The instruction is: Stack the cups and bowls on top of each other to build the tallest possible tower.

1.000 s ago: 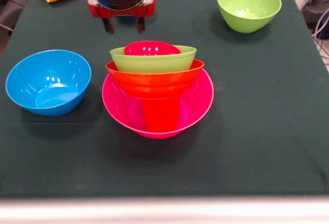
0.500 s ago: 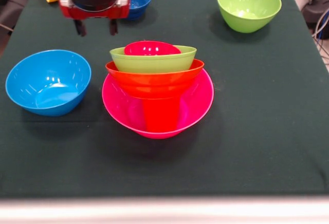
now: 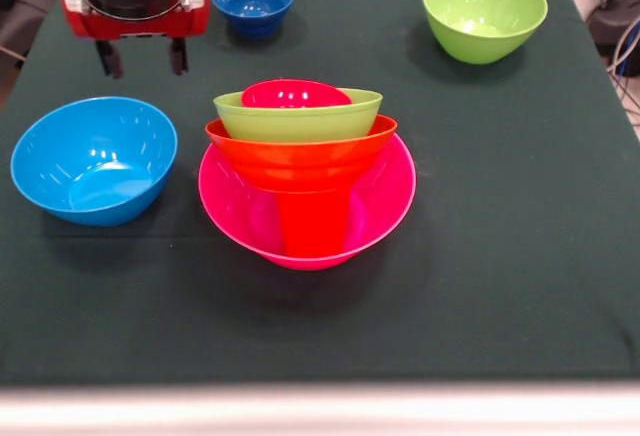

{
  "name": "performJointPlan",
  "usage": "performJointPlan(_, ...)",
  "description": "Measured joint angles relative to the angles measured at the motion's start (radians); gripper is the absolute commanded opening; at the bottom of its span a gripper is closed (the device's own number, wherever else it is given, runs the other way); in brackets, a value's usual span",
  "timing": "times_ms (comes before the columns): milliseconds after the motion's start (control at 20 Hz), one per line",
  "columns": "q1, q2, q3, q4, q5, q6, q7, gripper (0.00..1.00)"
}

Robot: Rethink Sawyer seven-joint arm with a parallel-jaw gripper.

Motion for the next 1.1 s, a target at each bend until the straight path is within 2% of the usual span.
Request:
performJointPlan(300, -0.012, -0.026, 0.0, 0.052, 0.021, 0.0, 0.0, 1.0)
performJointPlan(350, -0.022, -0.054, 0.0, 0.103, 0.039, -0.001, 0.0, 1.0)
performJointPlan(450, -0.029, -0.076, 0.0, 0.142, 0.055, -0.003, 0.0, 1.0)
performJointPlan(500, -0.041, -0.12, 0.0, 0.216, 0.083, -0.01, 0.0, 1.0)
performJointPlan(650, -0.053, -0.16, 0.0, 0.283, 0.108, -0.025, 0.0, 1.0)
performJointPlan(700, -0.071, -0.22, 0.0, 0.38, 0.139, -0.061, 0.0, 1.0)
performJointPlan(850, -0.088, -0.268, -0.001, 0.459, 0.158, -0.103, 0.0, 1.0)
performJointPlan(1000, -0.126, -0.36, -0.002, 0.622, 0.19, -0.224, 0.0, 1.0)
performJointPlan(1100, -0.138, -0.381, -0.003, 0.667, 0.197, -0.262, 0.0, 1.0)
